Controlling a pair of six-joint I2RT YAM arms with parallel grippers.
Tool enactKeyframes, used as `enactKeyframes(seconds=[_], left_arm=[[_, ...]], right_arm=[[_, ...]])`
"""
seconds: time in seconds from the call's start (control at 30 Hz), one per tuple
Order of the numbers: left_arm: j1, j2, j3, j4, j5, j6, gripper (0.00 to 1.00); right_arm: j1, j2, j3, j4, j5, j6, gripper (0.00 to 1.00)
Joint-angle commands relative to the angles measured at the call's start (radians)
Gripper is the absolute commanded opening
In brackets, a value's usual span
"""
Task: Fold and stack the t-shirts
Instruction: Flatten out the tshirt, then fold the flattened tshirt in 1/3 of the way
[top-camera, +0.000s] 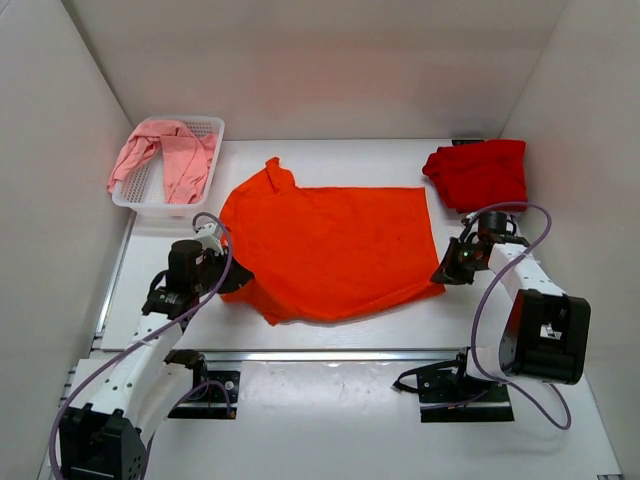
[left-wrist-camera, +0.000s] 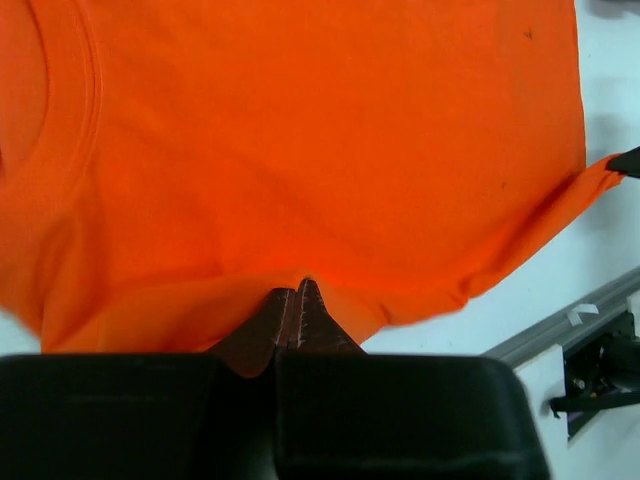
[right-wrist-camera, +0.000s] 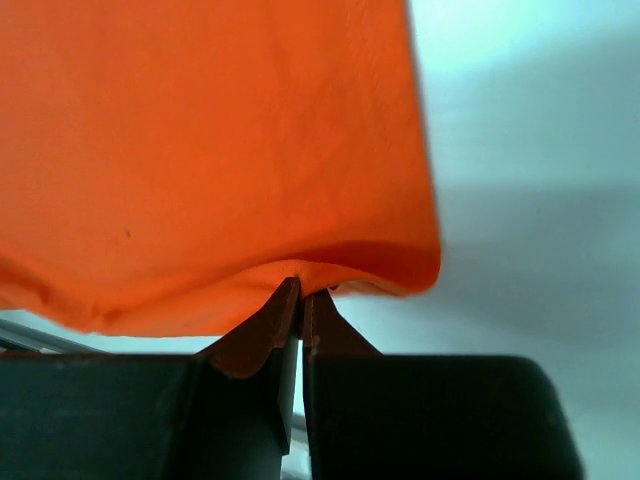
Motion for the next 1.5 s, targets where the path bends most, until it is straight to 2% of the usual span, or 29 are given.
enactKeyframes(seconds=[0.0,0.33,0.73,1.33,1.4,1.47], left_arm=[[-0.008,-0.013,0.011,-0.034,0.041,-0.028,0.00],[0.017,-0.026,-0.028,-0.049,-0.029,-0.030,0.00],[0.087,0.048,0.061,-0.081,-0.195,0.005,0.00],[0.137,0.114,0.049,-0.032,-0.217,0.007,0.01],[0.144,0.123,0.048,-0.020,-0.224,0.005,0.03],[0.149,0.148,0.046,0.000,-0.224,-0.001,0.09]], right_arm=[[-0.023,-0.034,-0.030,-0.072,0.065,0.005,0.00],[-0.046,0.029,-0.041,-0.077,0.027,-0.024,0.00],[-0.077,0.124,0.045,-0.058,-0.012,-0.018,0.00],[-0.121,0.181,0.065,0.025,-0.107,0.022,0.00],[-0.132,0.187,0.065,0.037,-0.121,0.029,0.00],[-0.141,0.198,0.063,0.054,-0.139,0.035,0.00]])
